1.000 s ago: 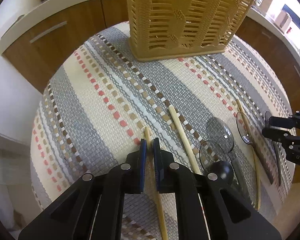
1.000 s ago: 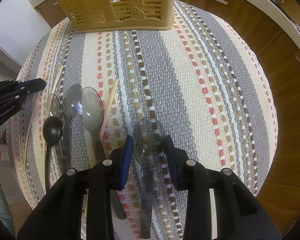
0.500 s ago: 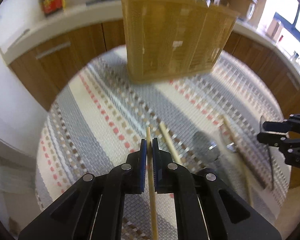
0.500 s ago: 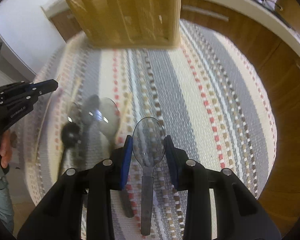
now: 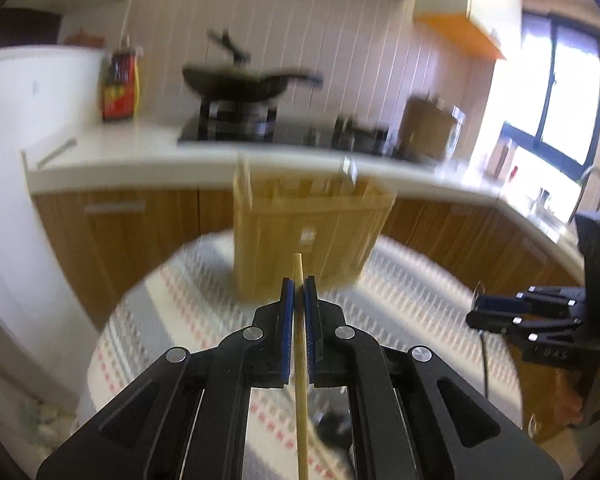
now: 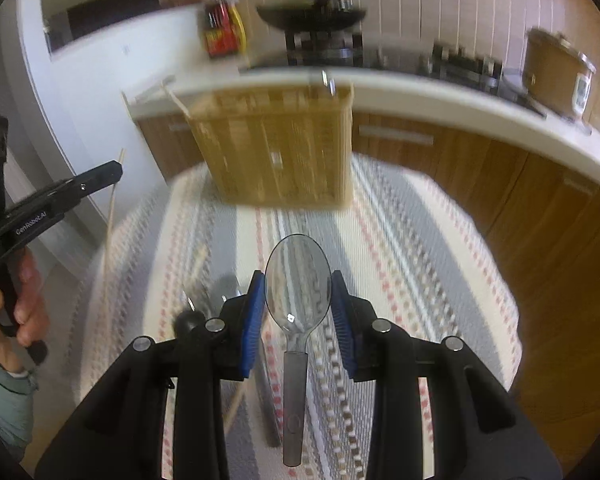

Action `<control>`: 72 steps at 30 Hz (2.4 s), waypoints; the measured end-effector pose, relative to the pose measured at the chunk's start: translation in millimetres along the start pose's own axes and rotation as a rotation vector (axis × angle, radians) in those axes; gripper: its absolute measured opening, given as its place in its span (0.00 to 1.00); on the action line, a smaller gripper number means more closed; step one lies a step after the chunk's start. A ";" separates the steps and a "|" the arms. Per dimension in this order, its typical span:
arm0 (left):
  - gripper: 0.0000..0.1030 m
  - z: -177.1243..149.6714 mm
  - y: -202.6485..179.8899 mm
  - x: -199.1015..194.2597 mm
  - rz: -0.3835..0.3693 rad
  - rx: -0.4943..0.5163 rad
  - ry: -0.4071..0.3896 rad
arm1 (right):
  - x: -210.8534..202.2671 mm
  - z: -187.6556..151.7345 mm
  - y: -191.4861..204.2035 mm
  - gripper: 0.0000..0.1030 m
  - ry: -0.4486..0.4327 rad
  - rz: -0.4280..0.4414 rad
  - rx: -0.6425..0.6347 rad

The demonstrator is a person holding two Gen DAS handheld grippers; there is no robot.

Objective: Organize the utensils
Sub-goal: 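Lift the chopstick with the left tool while the right tool lifts the spoon over the basket, then open the left tool into the basket while the right tool drops the spoon in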

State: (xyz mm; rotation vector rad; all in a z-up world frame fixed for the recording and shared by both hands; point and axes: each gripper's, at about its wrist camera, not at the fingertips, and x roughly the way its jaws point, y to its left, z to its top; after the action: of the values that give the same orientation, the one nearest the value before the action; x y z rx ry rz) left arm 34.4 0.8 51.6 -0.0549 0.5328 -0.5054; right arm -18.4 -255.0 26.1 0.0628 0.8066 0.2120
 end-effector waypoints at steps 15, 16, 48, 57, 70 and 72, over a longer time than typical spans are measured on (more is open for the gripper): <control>0.03 77.3 -7.1 -15.4 -0.030 -0.059 -0.321 | -28.1 74.1 23.6 0.29 -0.341 -0.006 -0.030; 0.03 82.9 -7.7 -11.9 -0.036 -0.076 -0.337 | -26.5 80.4 24.0 0.29 -0.362 -0.008 -0.031; 0.04 98.3 -24.9 115.6 0.180 -0.104 -0.503 | 64.6 156.5 -29.7 0.29 -0.599 -0.132 0.055; 0.04 85.0 -18.1 116.3 0.214 -0.090 -0.490 | 77.4 141.9 -19.5 0.29 -0.612 -0.139 0.028; 0.46 74.0 -0.2 46.9 0.126 -0.168 -0.457 | 31.0 120.0 -13.5 0.61 -0.583 -0.124 0.064; 0.47 69.9 3.4 30.9 0.118 -0.183 -0.453 | 16.1 112.3 -7.4 0.61 -0.581 -0.132 0.047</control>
State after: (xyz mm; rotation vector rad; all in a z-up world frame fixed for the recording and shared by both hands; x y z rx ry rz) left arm 93.7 -16.4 96.7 -0.3036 0.1353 -0.3132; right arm 74.7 -256.0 91.3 0.1094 0.2352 0.0426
